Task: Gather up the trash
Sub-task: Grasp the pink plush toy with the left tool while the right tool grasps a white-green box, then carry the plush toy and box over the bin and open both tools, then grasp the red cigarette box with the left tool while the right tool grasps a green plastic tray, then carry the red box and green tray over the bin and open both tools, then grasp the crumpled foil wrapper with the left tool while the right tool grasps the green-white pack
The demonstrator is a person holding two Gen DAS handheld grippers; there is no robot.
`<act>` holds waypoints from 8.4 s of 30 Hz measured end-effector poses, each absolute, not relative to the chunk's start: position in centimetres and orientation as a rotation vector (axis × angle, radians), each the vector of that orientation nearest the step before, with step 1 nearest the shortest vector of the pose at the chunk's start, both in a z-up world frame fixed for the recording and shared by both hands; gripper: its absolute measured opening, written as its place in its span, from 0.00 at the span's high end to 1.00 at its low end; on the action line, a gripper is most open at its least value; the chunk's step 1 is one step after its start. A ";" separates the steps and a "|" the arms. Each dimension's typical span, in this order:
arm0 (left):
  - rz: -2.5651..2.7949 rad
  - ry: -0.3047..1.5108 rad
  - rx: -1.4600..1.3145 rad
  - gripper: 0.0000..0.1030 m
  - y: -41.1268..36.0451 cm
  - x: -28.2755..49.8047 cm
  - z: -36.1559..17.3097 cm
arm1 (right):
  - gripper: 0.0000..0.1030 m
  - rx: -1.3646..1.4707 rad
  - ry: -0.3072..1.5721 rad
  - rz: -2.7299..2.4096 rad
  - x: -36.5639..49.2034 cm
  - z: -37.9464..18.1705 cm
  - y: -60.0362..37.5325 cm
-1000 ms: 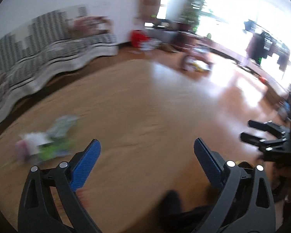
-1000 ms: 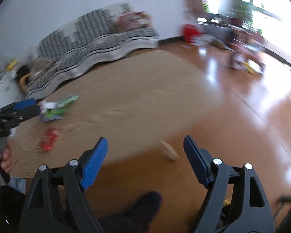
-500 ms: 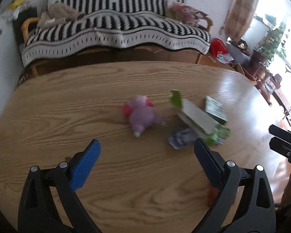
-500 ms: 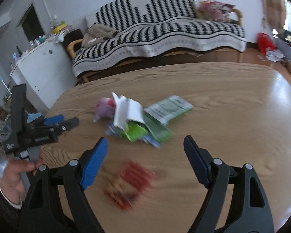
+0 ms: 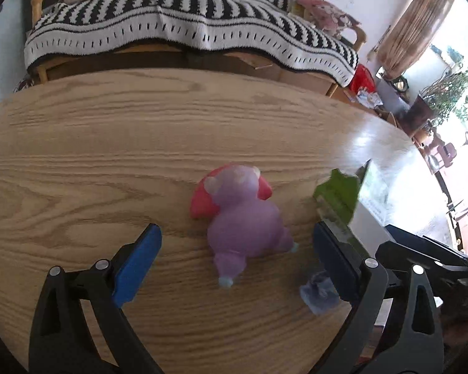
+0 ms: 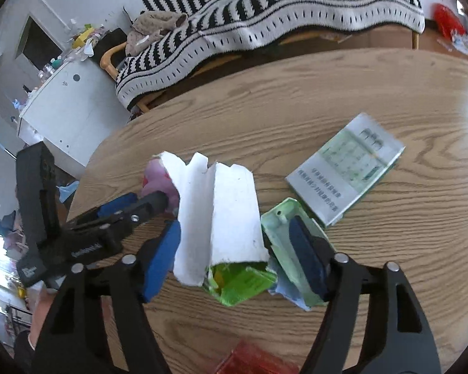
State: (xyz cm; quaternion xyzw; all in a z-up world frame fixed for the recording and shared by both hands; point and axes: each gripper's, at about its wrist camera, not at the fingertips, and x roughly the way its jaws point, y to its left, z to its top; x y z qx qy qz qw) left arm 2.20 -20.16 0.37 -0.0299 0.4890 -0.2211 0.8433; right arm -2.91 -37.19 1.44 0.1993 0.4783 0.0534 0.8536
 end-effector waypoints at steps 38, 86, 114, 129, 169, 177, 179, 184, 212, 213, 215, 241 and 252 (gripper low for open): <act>-0.923 0.860 0.087 0.55 -35.5 -20.6 11.6 | 0.66 0.313 0.713 -0.236 -37.1 14.8 -52.2; -1.607 1.064 0.701 0.42 -62.0 -61.8 -4.7 | 0.61 0.701 0.768 -0.894 -81.8 -0.9 -62.6; -1.265 0.847 0.303 0.14 -51.3 -39.0 11.0 | 0.33 0.424 0.662 -0.653 -62.8 11.1 -60.8; -0.688 0.841 0.114 0.11 -22.3 -15.6 8.3 | 0.32 0.228 0.745 -0.113 -27.5 12.7 -43.7; -0.782 0.955 0.282 0.44 -29.2 -18.9 -2.9 | 0.66 0.173 0.868 0.134 -8.2 2.3 -40.4; -0.789 0.911 0.218 0.45 -28.8 -19.4 0.5 | 0.66 0.183 0.781 0.082 -14.2 8.0 -42.1; -0.802 0.896 0.211 0.45 -29.1 -19.7 1.5 | 0.66 0.180 0.762 0.046 -17.3 9.7 -43.4; -0.880 0.865 0.207 0.44 -32.3 -22.9 5.1 | 0.66 0.151 0.748 -0.124 -27.7 13.0 -48.5; -1.642 1.000 0.698 0.44 -61.0 -63.6 -2.7 | 0.66 0.624 0.802 -0.877 -83.3 1.2 -61.2; -1.642 0.995 0.709 0.44 -61.0 -63.2 -2.9 | 0.66 0.630 0.803 -0.873 -83.3 0.9 -61.0; -1.640 1.002 0.708 0.44 -61.0 -63.1 -3.2 | 0.66 0.639 0.804 -0.863 -82.6 0.3 -61.1; -1.548 0.959 0.480 0.12 -57.4 -53.4 4.3 | 0.19 0.551 0.736 -0.830 -74.8 5.8 -62.5; -1.140 0.704 0.340 0.07 -41.9 -31.6 14.5 | 0.14 0.323 0.727 -0.474 -50.5 12.0 -56.8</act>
